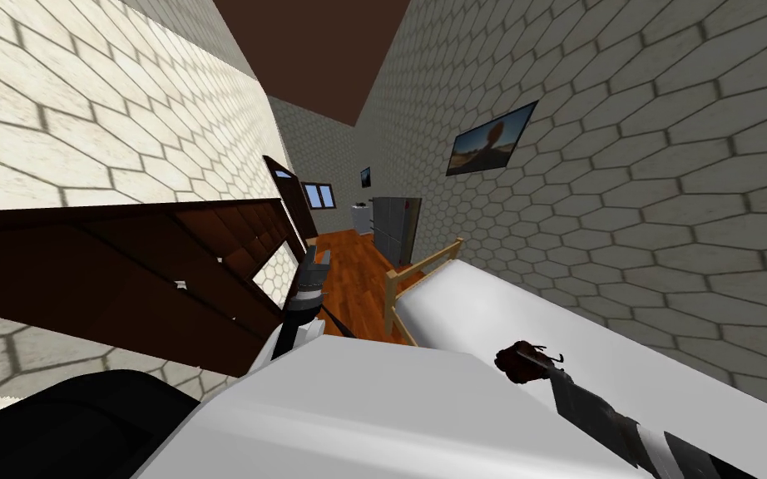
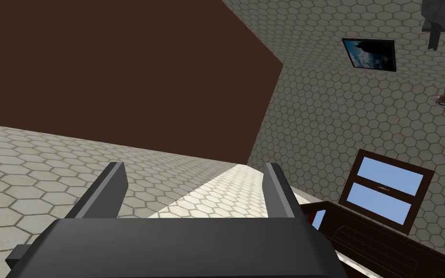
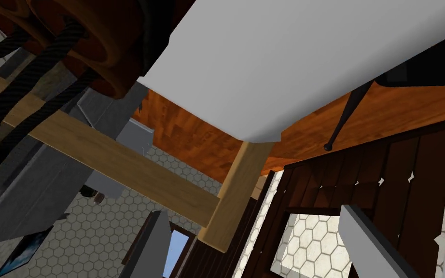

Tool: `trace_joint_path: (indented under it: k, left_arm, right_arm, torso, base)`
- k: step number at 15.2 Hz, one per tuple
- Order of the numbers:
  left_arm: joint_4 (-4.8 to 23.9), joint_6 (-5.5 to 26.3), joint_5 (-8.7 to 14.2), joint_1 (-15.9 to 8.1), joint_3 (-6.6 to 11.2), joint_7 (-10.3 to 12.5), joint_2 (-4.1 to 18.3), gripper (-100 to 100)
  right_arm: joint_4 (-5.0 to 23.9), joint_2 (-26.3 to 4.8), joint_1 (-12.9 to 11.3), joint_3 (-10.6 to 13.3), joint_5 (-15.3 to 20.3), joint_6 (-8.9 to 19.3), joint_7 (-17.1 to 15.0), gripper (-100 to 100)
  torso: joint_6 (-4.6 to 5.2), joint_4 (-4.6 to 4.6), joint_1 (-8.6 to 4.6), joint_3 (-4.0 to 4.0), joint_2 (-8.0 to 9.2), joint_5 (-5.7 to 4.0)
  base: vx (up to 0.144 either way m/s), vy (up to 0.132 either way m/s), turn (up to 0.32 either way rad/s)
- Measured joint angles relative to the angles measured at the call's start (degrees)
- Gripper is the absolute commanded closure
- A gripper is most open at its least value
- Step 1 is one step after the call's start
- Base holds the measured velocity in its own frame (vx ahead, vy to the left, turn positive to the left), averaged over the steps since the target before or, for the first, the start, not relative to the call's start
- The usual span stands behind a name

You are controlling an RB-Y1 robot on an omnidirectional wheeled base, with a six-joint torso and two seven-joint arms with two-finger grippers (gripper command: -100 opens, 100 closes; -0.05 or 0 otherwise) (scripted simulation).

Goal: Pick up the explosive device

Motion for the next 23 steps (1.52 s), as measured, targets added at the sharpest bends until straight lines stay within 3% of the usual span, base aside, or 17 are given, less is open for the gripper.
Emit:
trace_joint_path:
  k: [6, 7, 10, 21, 23]
  left_arm:
    - [0.0, 0.0, 0.0, 0.0, 0.0, 0.0, 0.0, 0]
    - [0.0, 0.0, 0.0, 0.0, 0.0, 0.0, 0.0, 0]
    - [0.0, 0.0, 0.0, 0.0, 0.0, 0.0, 0.0, 0]
    - [0.0, 0.0, 0.0, 0.0, 0.0, 0.0, 0.0, 0]
    - [0.0, 0.0, 0.0, 0.0, 0.0, 0.0, 0.0, 0]
  right_arm:
    - [5.6, -6.7, 3.5, -1.3, 3.2, -1.8, 6.9, -100]
    - [5.6, -7.9, 5.0, -2.1, 3.7, -1.7, 8.0, -100]
    - [8.6, -10.6, 5.9, -2.2, 5.1, -2.7, 11.5, -100]
    - [15.0, -20.1, 13.7, -6.1, 9.5, -4.8, 21.1, -100]
    - [17.1, -21.3, 13.3, -5.0, 10.3, -5.3, 23.1, -100]
  torso:
    - [0.0, -0.01, -0.03, -0.02, -0.02, -0.01]
    - [0.0, -0.01, -0.02, -0.01, -0.02, 0.0]
    - [0.0, 0.01, 0.01, 0.02, 0.04, 0.0]
    - [0.01, 0.03, -0.04, 0.07, 0.13, -0.01]
    - [0.01, 0.03, -0.14, 0.08, 0.15, -0.05]
  base:
    - [0.098, 0.036, 0.028]
    - [0.083, 0.031, 0.021]
    - [0.079, 0.038, 0.022]
    - [0.066, 0.02, 0.019]
    - [0.037, -0.005, 0.017]
